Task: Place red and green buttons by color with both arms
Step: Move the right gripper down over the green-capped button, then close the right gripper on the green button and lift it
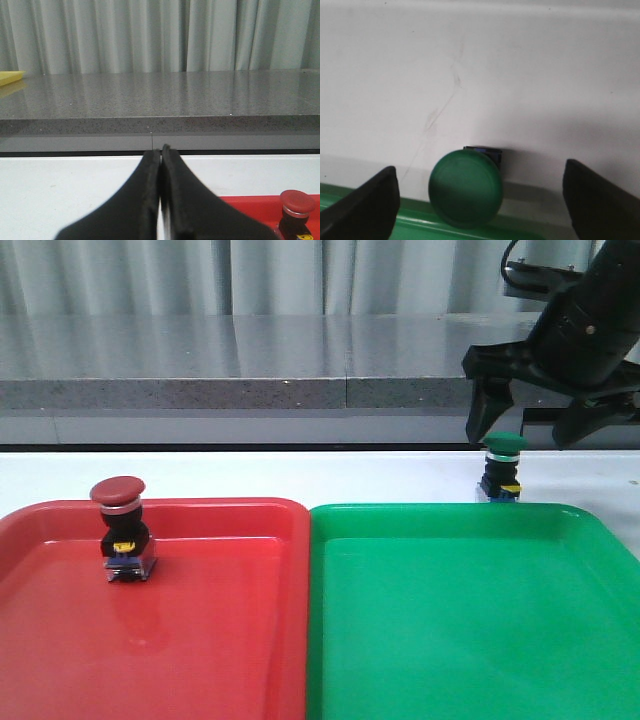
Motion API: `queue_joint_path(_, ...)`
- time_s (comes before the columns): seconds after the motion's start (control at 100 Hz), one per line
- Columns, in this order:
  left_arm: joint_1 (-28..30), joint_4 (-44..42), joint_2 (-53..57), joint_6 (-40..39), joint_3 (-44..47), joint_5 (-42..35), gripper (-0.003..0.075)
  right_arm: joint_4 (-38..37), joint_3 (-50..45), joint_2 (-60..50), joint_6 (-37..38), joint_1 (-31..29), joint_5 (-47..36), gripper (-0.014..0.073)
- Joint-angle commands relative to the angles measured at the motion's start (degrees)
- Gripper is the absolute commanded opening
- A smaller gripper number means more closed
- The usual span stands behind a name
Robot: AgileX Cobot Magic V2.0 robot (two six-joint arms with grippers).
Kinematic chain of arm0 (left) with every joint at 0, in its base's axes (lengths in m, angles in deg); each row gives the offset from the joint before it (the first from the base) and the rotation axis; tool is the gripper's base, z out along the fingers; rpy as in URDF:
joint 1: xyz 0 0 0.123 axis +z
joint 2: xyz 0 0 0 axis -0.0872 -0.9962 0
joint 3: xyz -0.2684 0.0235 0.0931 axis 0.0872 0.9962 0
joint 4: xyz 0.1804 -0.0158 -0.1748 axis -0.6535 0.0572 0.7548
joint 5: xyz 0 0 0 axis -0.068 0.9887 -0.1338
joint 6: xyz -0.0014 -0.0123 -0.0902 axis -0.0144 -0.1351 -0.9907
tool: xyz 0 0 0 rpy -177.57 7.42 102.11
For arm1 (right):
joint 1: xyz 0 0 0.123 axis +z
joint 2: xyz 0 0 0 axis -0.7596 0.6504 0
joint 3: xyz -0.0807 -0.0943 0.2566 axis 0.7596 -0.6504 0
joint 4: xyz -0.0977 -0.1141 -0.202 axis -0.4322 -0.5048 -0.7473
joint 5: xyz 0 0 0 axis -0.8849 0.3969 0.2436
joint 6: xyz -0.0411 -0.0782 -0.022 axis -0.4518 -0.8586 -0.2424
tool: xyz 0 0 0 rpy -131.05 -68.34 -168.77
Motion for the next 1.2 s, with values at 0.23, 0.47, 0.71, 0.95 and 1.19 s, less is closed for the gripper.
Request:
queue_joint_path(0.23, 0.1, 0.3, 1.6, -0.6, 2.4, -4.7, -0.0019, 0.5, 1.9, -0.5, -0.4, 1.2, -4.1, 0.0617)
queue_joint_path(0.47, 0.1, 0.3, 1.6, -0.6, 2.4, -4.7, -0.0019, 0.5, 1.9, -0.5, -0.4, 1.2, -4.1, 0.0337)
queue_joint_path(0.71, 0.1, 0.3, 1.6, -0.6, 2.4, -4.7, -0.0019, 0.0, 1.9, -1.3, -0.4, 1.2, -4.4, 0.0328)
queue_joint_path(0.95, 0.1, 0.3, 1.6, -0.6, 2.4, -4.7, -0.0019, 0.0, 1.9, -5.0, -0.4, 1.2, -3.2, 0.0328)
queue_joint_path(1.19, 0.1, 0.3, 1.6, -0.6, 2.4, -4.7, -0.0019, 0.0, 1.9, -11.3, -0.4, 1.2, 3.8, 0.0328)
